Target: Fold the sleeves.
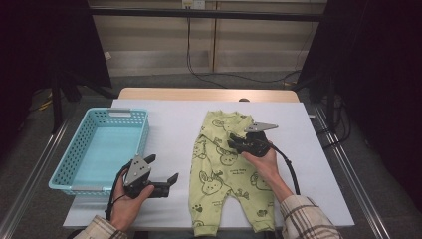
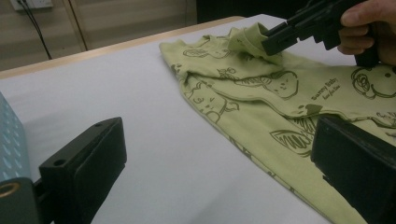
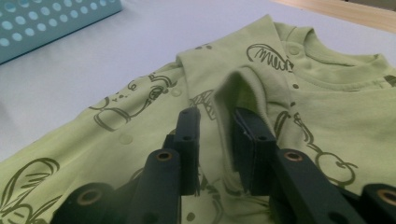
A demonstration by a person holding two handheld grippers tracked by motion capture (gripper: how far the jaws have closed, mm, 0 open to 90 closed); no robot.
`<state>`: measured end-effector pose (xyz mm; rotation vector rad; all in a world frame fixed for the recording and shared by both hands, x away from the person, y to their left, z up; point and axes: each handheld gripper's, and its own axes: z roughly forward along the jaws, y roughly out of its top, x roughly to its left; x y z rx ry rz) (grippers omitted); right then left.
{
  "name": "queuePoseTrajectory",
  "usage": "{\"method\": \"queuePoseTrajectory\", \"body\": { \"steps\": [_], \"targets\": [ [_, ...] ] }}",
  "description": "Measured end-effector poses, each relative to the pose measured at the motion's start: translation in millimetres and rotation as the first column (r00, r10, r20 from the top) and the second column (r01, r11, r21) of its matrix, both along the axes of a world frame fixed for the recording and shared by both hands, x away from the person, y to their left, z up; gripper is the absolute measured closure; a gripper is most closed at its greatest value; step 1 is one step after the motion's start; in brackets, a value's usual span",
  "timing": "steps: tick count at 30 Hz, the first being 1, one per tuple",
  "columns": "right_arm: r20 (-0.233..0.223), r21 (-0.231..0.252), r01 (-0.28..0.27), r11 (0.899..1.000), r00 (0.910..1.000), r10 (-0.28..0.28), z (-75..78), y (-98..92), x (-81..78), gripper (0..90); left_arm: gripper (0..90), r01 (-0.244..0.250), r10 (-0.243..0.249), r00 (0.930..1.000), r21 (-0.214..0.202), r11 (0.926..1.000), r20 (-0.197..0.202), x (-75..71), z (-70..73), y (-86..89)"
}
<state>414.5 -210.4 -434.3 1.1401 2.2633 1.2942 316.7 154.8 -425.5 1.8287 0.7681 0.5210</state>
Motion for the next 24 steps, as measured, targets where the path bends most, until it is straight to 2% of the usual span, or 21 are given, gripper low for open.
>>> {"method": "queuePoseTrajectory", "body": {
  "steps": [3, 4, 5, 12, 14, 17, 19, 20, 22, 24],
  "targets": [
    [0.01, 0.009, -0.008, 1.0, 0.9999, 0.008, 1.6, 1.1, -1.2, 68.0, 3.5, 0.002, -0.002, 1.0, -0.005, 1.0, -0.001, -0.4, -0.2, -1.0],
    [0.016, 0.004, -0.014, 1.0, 0.9998, 0.014, 2.1, 1.1, -1.6, 66.6, 3.5, 0.008, -0.008, 1.0, 0.014, 0.9999, 0.0, 0.0, 0.2, 0.1],
    [0.016, 0.008, -0.012, 1.0, 0.9998, 0.012, 2.6, 1.4, -2.2, 66.3, 3.5, 0.003, -0.003, 1.0, 0.0, 1.0, -0.001, -0.1, -0.1, -0.6],
    [0.033, 0.022, -0.018, 1.0, 0.9993, 0.017, 8.3, -0.4, -6.7, 60.3, 3.5, 0.001, -0.001, 1.0, 0.001, 1.0, 0.002, -0.3, 0.1, -0.3],
    [0.041, 0.03, -0.011, 0.999, 0.9991, 0.009, 10.4, -1.8, -8.0, 58.5, 3.5, 0.006, -0.006, 1.0, 0.012, 0.9999, -0.001, -0.1, 0.1, -0.1],
    [0.045, 0.039, 0.005, 0.999, 0.999, -0.007, 11.6, -4.4, -9.3, 54.7, 3.5, 0.002, -0.002, 1.0, -0.01, 1.0, -0.002, -0.3, -0.4, -1.4],
    [0.044, 0.035, 0.026, 0.999, 0.9986, -0.027, 10.3, -6.9, -8.9, 53.1, 3.5, 0.009, -0.009, 1.0, 0.014, 0.9999, -0.001, 0.3, 0.0, -0.2],
    [0.042, 0.036, 0.028, 0.999, 0.9987, -0.03, 9.8, -8.0, -8.5, 51.6, 3.5, 0.002, -0.002, 1.0, -0.013, 0.9999, -0.004, -0.1, -0.6, -1.8],
    [0.041, 0.036, 0.041, 0.999, 0.9983, -0.042, 9.6, -9.0, -8.7, 48.8, 3.5, 0.004, -0.004, 1.0, -0.014, 0.9999, -0.005, -0.1, -0.6, -1.7],
    [0.043, 0.038, 0.045, 0.998, 0.998, -0.047, 10.0, -9.8, -9.2, 45.8, 3.5, 0.005, -0.005, 1.0, 0.003, 1.0, -0.005, 0.5, -0.2, -0.5]
  ]
}}
